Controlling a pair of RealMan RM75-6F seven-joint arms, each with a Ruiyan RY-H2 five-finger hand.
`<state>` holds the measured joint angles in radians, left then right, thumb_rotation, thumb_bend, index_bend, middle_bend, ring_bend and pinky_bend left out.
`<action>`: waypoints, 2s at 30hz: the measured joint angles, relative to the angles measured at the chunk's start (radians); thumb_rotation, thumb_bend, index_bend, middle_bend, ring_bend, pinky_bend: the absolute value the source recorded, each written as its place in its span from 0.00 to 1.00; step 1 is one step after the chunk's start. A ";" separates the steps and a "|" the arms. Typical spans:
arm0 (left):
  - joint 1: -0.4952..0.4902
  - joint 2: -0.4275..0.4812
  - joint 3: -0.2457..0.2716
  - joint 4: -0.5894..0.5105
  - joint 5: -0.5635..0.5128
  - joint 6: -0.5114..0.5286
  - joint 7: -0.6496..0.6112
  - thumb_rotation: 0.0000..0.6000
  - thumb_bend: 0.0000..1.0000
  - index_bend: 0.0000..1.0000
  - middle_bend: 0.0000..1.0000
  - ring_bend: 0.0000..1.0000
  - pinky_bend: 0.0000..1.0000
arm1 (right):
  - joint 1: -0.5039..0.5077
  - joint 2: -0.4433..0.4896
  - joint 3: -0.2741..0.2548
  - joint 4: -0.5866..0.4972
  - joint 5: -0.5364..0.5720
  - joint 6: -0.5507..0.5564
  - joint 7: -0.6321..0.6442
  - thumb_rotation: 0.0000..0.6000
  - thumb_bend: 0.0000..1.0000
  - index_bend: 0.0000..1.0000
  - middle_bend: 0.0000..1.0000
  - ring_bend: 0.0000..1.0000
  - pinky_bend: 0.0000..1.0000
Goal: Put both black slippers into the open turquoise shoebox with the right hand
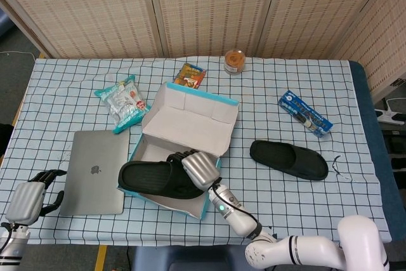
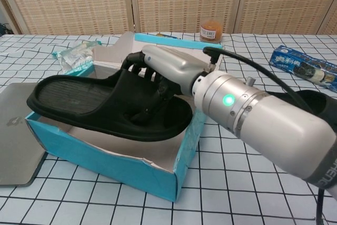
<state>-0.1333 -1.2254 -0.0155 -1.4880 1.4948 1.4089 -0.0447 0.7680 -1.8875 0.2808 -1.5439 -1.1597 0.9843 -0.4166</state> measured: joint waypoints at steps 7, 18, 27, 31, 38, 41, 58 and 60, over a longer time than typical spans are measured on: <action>0.001 0.005 -0.002 -0.001 -0.006 -0.003 -0.016 1.00 0.43 0.29 0.31 0.29 0.54 | 0.007 -0.057 -0.077 0.150 -0.031 -0.052 0.108 1.00 0.09 0.69 0.60 0.52 0.38; -0.002 0.004 0.001 -0.002 -0.010 -0.016 -0.008 1.00 0.43 0.29 0.31 0.29 0.54 | -0.007 0.010 -0.116 0.046 0.087 -0.028 -0.135 1.00 0.09 0.47 0.44 0.26 0.32; -0.010 0.004 0.008 -0.015 -0.028 -0.051 0.039 1.00 0.43 0.29 0.31 0.29 0.54 | -0.010 0.182 -0.107 -0.156 0.203 -0.015 -0.224 1.00 0.09 0.20 0.15 0.00 0.09; -0.011 0.005 0.008 -0.022 -0.030 -0.052 0.041 1.00 0.43 0.29 0.31 0.29 0.54 | -0.011 0.223 -0.091 -0.184 0.215 -0.037 -0.143 1.00 0.09 0.16 0.12 0.00 0.07; -0.011 0.005 0.009 -0.023 -0.028 -0.053 0.042 1.00 0.43 0.29 0.31 0.29 0.54 | -0.009 0.272 -0.086 -0.209 0.226 -0.078 -0.048 1.00 0.09 0.08 0.09 0.00 0.05; -0.012 0.004 0.010 -0.018 -0.026 -0.053 0.046 1.00 0.43 0.29 0.31 0.29 0.54 | -0.004 0.289 -0.088 -0.225 0.249 -0.109 -0.018 1.00 0.09 0.02 0.08 0.00 0.04; -0.013 0.004 0.012 -0.022 -0.028 -0.057 0.047 1.00 0.43 0.29 0.31 0.29 0.54 | 0.018 0.398 -0.086 -0.319 0.307 -0.187 0.153 1.00 0.08 0.00 0.01 0.00 0.00; -0.014 0.004 0.012 -0.024 -0.028 -0.058 0.046 1.00 0.43 0.29 0.31 0.29 0.54 | 0.021 0.400 -0.092 -0.317 0.305 -0.177 0.151 1.00 0.07 0.00 0.01 0.00 0.00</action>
<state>-0.1469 -1.2210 -0.0031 -1.5115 1.4672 1.3509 0.0015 0.7885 -1.4872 0.1889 -1.8613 -0.8543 0.8071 -0.2658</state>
